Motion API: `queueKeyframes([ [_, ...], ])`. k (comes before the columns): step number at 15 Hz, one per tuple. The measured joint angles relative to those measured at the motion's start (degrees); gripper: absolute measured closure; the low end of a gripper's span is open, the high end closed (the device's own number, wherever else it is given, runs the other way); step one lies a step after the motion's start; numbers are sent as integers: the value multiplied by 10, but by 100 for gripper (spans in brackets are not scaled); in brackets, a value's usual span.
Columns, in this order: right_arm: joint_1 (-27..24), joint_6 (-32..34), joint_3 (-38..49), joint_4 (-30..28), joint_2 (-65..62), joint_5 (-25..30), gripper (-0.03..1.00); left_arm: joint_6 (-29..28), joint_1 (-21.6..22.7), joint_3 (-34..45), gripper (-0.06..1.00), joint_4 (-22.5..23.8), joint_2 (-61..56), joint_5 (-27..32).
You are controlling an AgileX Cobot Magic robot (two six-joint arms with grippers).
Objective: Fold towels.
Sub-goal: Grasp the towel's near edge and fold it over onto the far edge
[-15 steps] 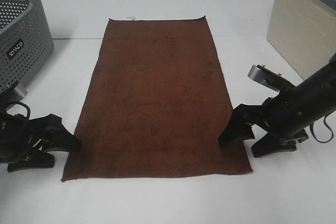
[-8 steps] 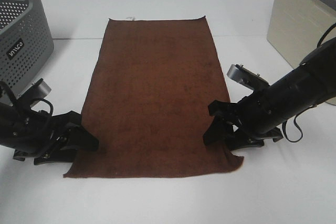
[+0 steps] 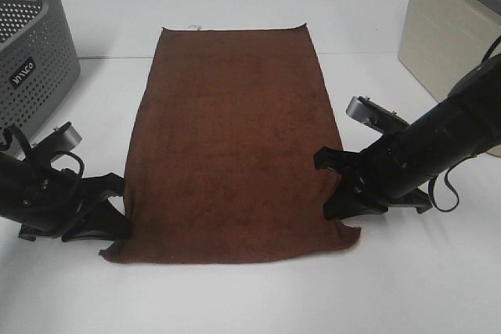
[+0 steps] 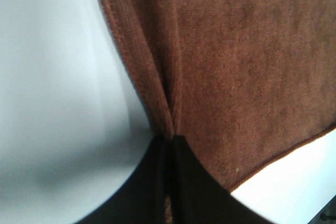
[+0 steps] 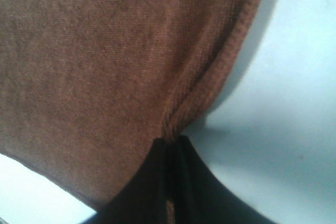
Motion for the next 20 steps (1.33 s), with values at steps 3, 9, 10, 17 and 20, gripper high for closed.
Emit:
queueKeyframes([
  [3, 1, 79, 1, -82, -45, 34, 97, -53, 0, 11, 94, 54, -56, 0],
  [9, 3, 104, 91, -96, -105, 52, 97, -76, 0, 116, 94, 76, -131, 4],
  [10, 3, 103, 115, -95, -114, 42, 97, -76, 0, 136, 94, 76, -140, 4],
  [17, 3, 36, 123, -35, -120, 28, 97, -78, 0, 148, 94, 60, -149, 3],
  [20, 3, 37, 42, -45, -112, 28, 97, -108, 0, 86, 94, 60, -148, -1],
])
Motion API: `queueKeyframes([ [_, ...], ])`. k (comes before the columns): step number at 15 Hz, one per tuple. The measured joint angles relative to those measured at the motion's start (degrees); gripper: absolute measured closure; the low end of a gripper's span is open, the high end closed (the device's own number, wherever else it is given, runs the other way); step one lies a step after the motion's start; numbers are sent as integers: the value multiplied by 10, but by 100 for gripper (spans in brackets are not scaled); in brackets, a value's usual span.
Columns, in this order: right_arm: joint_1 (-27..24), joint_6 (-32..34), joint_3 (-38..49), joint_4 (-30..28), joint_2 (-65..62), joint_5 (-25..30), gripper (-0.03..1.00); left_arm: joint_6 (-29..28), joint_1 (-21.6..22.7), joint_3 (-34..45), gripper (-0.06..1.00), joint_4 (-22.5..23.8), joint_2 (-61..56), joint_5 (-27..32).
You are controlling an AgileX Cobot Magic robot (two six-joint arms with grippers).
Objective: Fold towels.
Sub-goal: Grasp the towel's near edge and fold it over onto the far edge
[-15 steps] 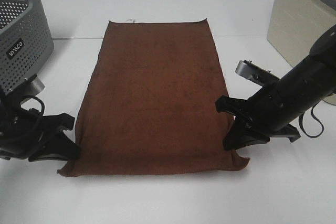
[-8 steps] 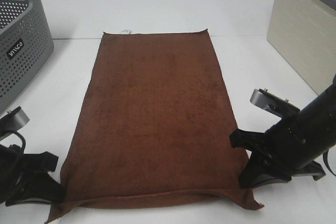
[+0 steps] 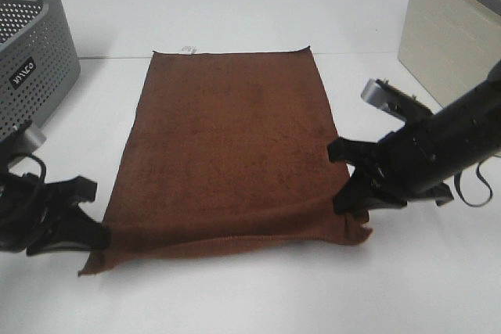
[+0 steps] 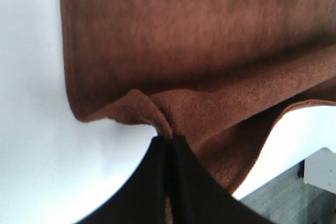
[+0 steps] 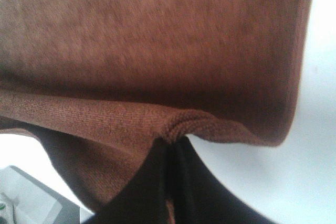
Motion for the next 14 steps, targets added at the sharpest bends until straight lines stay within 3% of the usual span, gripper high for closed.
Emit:
queueKeyframes([
  [8, 0, 113, -313, -129, 164, 33, 97, -70, 0, -285, 94, 28, 140, -7],
  [14, 0, 185, -610, -231, 289, 69, 97, -103, 0, -528, 94, 39, 257, -46],
])
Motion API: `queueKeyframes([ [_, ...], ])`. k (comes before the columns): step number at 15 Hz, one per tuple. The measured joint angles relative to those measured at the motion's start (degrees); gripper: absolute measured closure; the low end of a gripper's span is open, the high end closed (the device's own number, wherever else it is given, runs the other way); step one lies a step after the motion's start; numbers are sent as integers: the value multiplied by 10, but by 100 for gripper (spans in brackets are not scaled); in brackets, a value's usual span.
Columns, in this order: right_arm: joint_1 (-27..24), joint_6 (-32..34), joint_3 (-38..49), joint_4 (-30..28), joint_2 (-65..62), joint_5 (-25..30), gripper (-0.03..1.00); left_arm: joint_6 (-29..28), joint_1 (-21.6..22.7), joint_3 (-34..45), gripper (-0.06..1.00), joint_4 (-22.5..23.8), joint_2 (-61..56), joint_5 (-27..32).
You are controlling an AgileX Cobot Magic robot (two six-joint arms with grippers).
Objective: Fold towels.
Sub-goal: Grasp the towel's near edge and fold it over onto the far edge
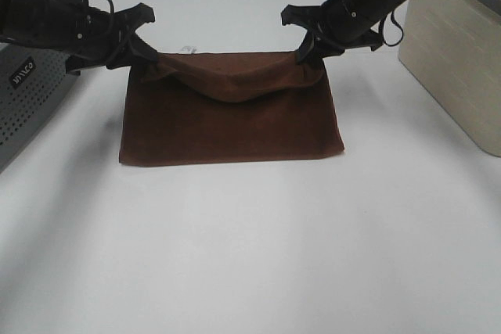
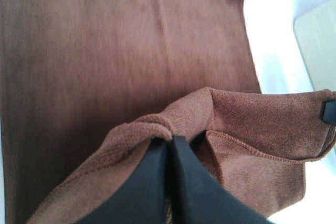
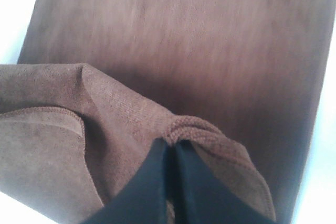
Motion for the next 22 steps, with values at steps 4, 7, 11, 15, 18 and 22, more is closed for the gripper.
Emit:
queueKeyframes([
  [4, -17, 25, -159, -36, 85, 7, 97, 0, 0, -129, 94, 0, 80, -40],
  [7, -28, 24, -243, -42, 156, -10, 97, 0, 0, -229, 94, -1, 159, -56],
  [11, -28, 9, -277, -50, 219, -74, 97, 0, 0, -293, 94, -1, 229, -103],
  [15, -28, 9, -278, -50, 225, -101, 81, 2, 0, -296, 77, -1, 237, -124],
  [18, -28, 9, -278, -51, 225, -103, 23, 9, 0, -296, 24, -1, 237, -107],
  [22, -28, 9, -278, -56, 211, -11, 10, 11, 9, -296, 1, 46, 230, -22],
])
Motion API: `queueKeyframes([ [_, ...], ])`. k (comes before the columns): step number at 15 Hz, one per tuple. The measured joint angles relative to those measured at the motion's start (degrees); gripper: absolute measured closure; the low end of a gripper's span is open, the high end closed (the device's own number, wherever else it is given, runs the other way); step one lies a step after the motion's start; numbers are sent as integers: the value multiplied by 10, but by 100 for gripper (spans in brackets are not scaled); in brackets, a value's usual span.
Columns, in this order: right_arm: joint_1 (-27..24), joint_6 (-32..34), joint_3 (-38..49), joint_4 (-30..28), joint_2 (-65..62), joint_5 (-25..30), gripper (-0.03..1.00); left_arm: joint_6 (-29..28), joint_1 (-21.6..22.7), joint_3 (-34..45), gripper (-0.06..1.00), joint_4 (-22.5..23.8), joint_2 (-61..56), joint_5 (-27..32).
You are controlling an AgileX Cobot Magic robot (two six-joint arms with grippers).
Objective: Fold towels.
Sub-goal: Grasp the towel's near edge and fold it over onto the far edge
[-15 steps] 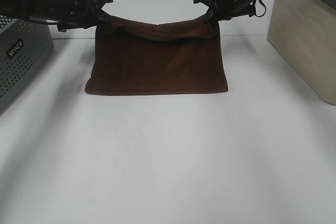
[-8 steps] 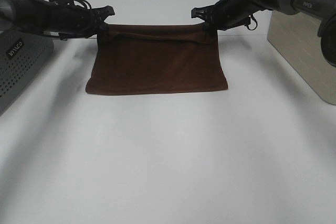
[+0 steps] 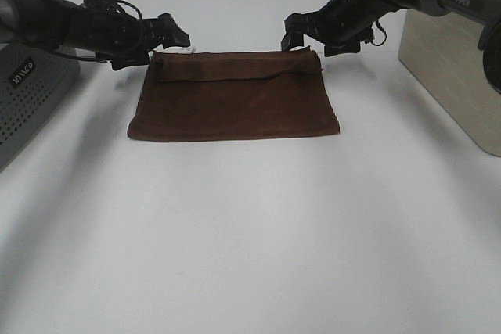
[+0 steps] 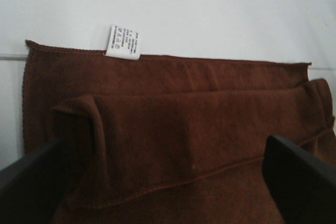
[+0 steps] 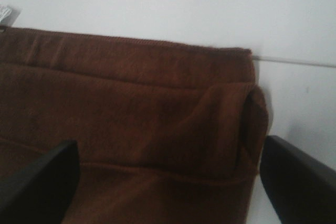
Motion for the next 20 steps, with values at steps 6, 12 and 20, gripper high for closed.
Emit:
queueKeyframes([
  [6, 0, 22, -5, 0, -40, 176, 9, -110, 26, 0, 0, 82, -38, 144],
  [12, 0, 65, -5, 0, -61, 306, 9, -148, 26, 69, 0, 87, -69, 229],
  [20, 0, 86, 151, -18, -127, 296, 16, -142, 26, 248, 0, 123, -170, 166],
])
